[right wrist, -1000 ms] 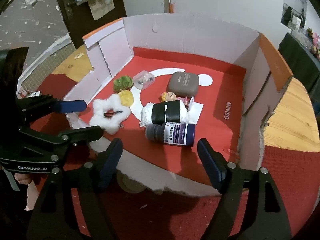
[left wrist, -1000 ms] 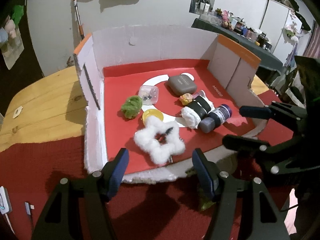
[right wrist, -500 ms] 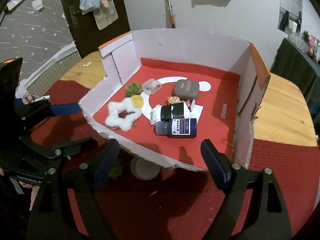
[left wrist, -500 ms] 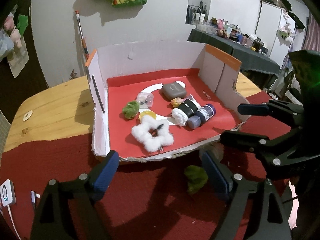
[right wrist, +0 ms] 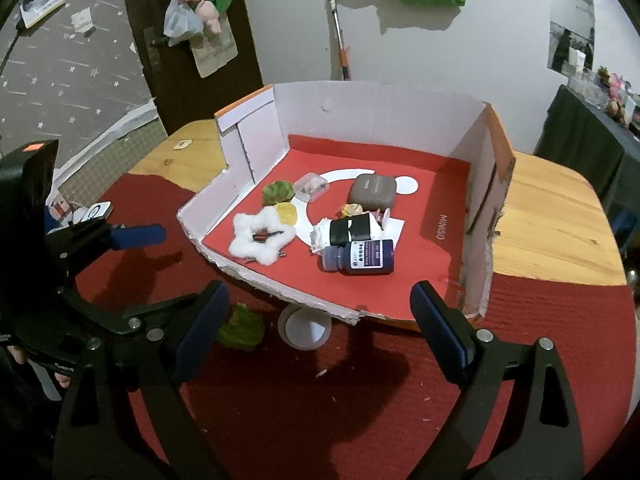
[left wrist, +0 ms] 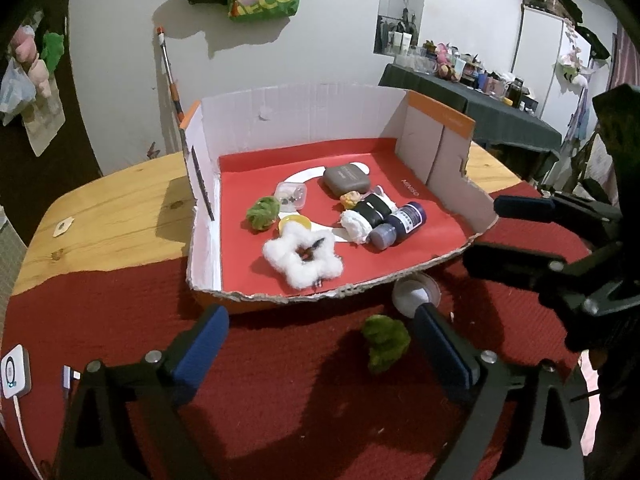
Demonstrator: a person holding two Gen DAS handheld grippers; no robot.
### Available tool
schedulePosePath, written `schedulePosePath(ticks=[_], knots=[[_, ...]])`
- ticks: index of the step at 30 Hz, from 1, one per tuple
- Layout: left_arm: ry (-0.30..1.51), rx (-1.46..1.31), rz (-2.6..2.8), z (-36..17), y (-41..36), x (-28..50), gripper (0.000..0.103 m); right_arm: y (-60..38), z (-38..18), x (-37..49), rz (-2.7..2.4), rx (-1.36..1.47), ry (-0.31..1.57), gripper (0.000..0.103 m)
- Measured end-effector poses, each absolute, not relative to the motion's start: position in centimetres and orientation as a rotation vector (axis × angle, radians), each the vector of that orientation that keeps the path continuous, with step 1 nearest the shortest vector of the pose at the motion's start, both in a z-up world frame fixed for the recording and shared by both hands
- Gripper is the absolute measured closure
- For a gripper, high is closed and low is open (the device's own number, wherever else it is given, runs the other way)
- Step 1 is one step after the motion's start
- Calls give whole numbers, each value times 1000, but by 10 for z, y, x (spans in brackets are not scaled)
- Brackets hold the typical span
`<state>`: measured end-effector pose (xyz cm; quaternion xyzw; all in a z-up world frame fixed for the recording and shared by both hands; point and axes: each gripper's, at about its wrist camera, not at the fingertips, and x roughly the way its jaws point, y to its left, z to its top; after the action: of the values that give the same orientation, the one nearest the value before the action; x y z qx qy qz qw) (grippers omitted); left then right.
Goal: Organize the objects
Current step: 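Move left gripper to the green fuzzy ball while right gripper approaches the clear lid, then close left gripper on the green fuzzy ball while right gripper grasps the clear lid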
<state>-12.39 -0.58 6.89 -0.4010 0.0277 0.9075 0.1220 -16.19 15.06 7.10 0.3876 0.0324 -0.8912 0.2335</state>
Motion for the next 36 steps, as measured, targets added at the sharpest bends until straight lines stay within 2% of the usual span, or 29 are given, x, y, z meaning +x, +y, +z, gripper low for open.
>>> schedulePosePath(ticks=[23, 24, 25, 28, 29, 36], knots=[[81, -1174, 2588, 48, 8, -102, 5, 162, 38, -146, -2462, 1131, 19, 9], [82, -1175, 2584, 47, 9, -102, 9, 162, 36, -147, -2464, 1136, 19, 10], [80, -1179, 2578, 45, 10, -102, 17, 163, 34, -148, -2465, 1143, 18, 10], [69, -1213, 2537, 37, 14, -106, 33, 161, 27, -152, -2454, 1165, 28, 29], [70, -1226, 2528, 34, 16, -108, 34, 161, 26, -153, -2448, 1172, 33, 33], [59, -1258, 2485, 21, 23, -114, 49, 151, 15, -159, -2414, 1196, 90, 33]])
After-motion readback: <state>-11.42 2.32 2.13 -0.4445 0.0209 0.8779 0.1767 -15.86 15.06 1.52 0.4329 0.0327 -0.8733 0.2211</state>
